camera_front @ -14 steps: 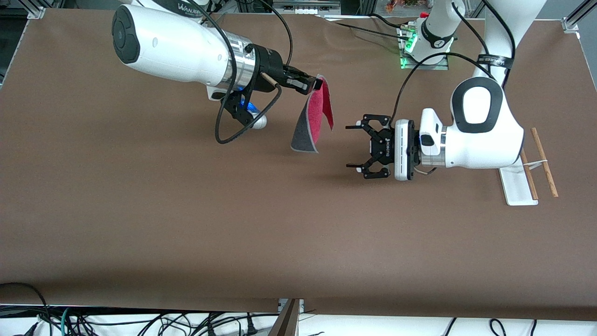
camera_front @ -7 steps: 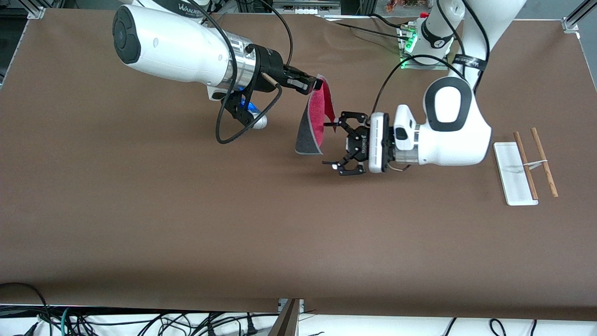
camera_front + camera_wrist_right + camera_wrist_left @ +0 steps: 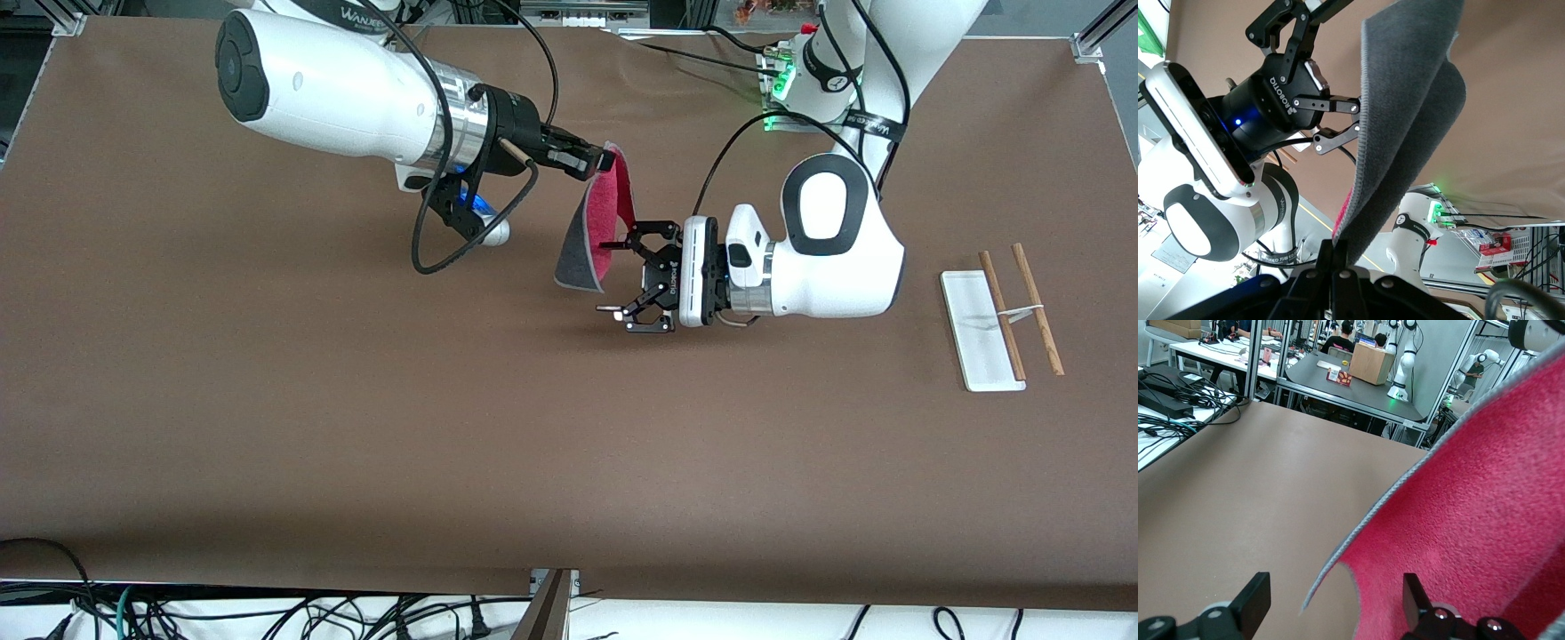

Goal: Pass towel and hang on rack
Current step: 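Close the left gripper on the towel beside the right gripper, then open the right gripper and withdraw it while the left gripper holds the towel, then carry the towel with the left gripper to the wooden rack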

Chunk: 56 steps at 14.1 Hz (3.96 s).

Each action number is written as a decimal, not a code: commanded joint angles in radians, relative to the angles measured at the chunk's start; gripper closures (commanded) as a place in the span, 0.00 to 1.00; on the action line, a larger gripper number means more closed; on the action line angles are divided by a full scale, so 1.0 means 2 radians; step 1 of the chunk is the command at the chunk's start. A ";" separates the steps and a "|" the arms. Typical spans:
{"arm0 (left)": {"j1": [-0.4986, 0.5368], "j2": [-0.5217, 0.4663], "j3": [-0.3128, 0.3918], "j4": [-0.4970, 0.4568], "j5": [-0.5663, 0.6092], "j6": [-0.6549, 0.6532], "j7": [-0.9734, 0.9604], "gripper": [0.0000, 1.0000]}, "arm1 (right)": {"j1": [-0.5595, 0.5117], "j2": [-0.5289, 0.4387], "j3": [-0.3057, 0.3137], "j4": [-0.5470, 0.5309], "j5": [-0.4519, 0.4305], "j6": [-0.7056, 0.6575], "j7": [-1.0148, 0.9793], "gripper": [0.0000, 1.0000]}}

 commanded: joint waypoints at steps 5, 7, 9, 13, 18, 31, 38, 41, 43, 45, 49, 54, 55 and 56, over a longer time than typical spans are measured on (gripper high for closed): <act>-0.014 0.006 0.001 0.010 -0.017 0.009 0.016 0.73 | 0.004 0.007 0.002 0.016 -0.006 0.000 0.011 1.00; -0.014 0.006 0.001 0.010 -0.017 0.009 0.022 1.00 | 0.004 0.008 0.002 0.016 -0.006 0.000 0.011 1.00; -0.014 0.006 0.001 0.010 -0.017 0.009 0.025 1.00 | 0.004 0.007 0.002 0.016 -0.006 0.000 0.011 1.00; -0.014 0.005 0.001 0.011 -0.017 0.009 0.026 1.00 | 0.004 0.008 0.002 0.016 -0.006 0.000 0.011 1.00; -0.013 0.003 0.001 0.012 -0.014 0.007 0.022 1.00 | 0.003 0.008 0.001 0.015 -0.006 0.000 0.010 0.95; 0.011 -0.011 0.008 0.038 0.098 -0.025 -0.012 1.00 | -0.021 -0.001 -0.046 0.016 -0.094 -0.074 -0.057 0.00; 0.059 -0.010 0.008 0.061 0.264 -0.075 -0.019 1.00 | -0.039 -0.048 -0.147 -0.026 -0.184 -0.193 -0.348 0.00; 0.099 -0.011 0.012 0.064 0.290 -0.132 -0.036 1.00 | -0.039 -0.088 -0.192 -0.088 -0.226 -0.193 -0.476 0.00; 0.127 -0.010 0.014 0.076 0.338 -0.163 -0.051 1.00 | -0.039 -0.124 -0.201 -0.138 -0.271 -0.181 -0.517 0.00; 0.156 -0.010 0.014 0.106 0.399 -0.206 -0.062 1.00 | -0.039 -0.160 -0.205 -0.184 -0.318 -0.166 -0.542 0.00; 0.239 -0.007 0.020 0.128 0.537 -0.242 -0.060 1.00 | -0.039 -0.170 -0.205 -0.190 -0.353 -0.164 -0.556 0.00; 0.308 0.004 0.031 0.135 0.615 -0.211 -0.059 1.00 | -0.041 -0.164 -0.214 -0.186 -0.356 -0.160 -0.557 0.00; 0.328 0.007 0.031 0.133 0.627 -0.190 -0.058 1.00 | -0.041 -0.161 -0.215 -0.183 -0.355 -0.159 -0.557 0.00; 0.345 0.009 0.031 0.133 0.651 -0.179 -0.057 1.00 | -0.040 -0.160 -0.214 -0.174 -0.355 -0.160 -0.554 0.00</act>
